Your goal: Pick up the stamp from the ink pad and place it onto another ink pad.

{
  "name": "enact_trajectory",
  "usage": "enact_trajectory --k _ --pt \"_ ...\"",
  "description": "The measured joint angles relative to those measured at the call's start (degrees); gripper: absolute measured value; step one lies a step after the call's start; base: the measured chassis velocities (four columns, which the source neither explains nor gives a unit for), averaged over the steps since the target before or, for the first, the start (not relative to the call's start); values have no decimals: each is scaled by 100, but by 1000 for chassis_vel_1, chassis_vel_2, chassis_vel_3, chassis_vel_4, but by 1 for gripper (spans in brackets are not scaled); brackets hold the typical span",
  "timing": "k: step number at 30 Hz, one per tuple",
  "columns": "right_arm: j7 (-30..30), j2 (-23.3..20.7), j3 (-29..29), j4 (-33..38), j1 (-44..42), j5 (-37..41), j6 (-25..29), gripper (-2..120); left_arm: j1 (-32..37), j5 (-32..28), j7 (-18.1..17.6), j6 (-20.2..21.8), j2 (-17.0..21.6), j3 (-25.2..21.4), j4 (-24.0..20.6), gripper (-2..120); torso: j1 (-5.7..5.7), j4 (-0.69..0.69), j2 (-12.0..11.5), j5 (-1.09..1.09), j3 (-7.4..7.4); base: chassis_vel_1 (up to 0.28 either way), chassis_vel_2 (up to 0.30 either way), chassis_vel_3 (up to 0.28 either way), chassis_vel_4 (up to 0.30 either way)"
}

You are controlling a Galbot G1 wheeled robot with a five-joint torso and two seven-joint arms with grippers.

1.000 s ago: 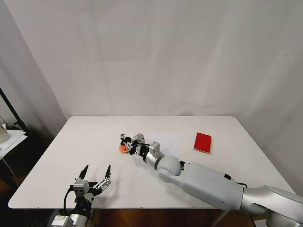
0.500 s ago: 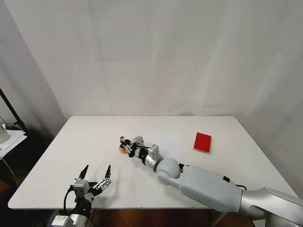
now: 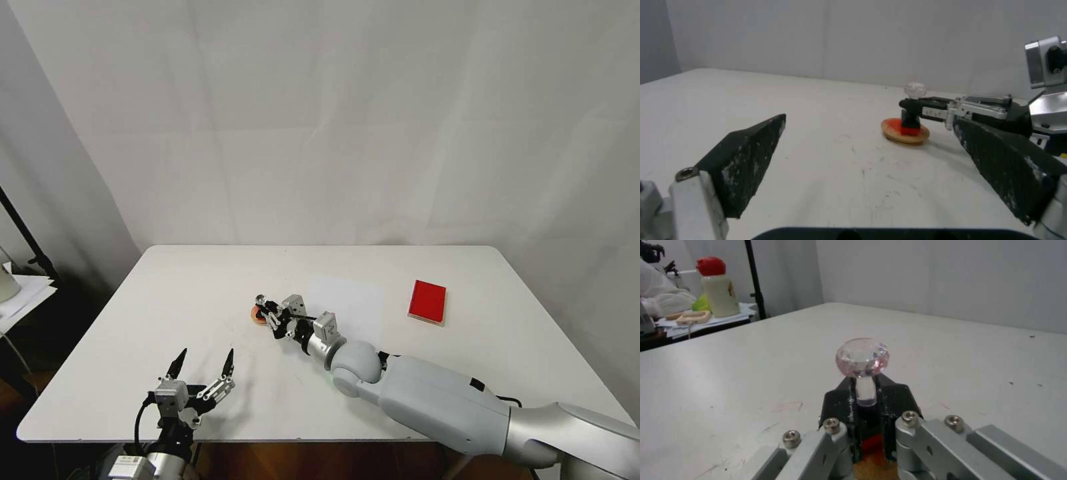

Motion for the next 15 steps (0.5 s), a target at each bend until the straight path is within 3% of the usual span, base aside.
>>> enact_trajectory --k 3,8,10,13,15 --pt "-5 -16 1 2 -2 -4 1 8 0 0 0 0 0 0 0 100 0 0 0 0 0 0 0 0 0" --pt "-18 -37 33 6 -35 -31 1 30 0 0 0 0 0 0 0 100 0 0 0 0 0 0 0 0 0" --pt "-18 -40 33 7 -36 -35 1 32 0 0 0 0 0 0 0 100 0 0 0 0 0 0 0 0 0" --pt "-17 -51 37 11 -36 -42 1 47 0 0 0 0 0 0 0 100 0 0 0 0 0 0 0 0 0" --pt "-16 -52 37 15 -36 -44 0 51 0 0 0 0 0 0 0 100 0 0 0 0 0 0 0 0 0"
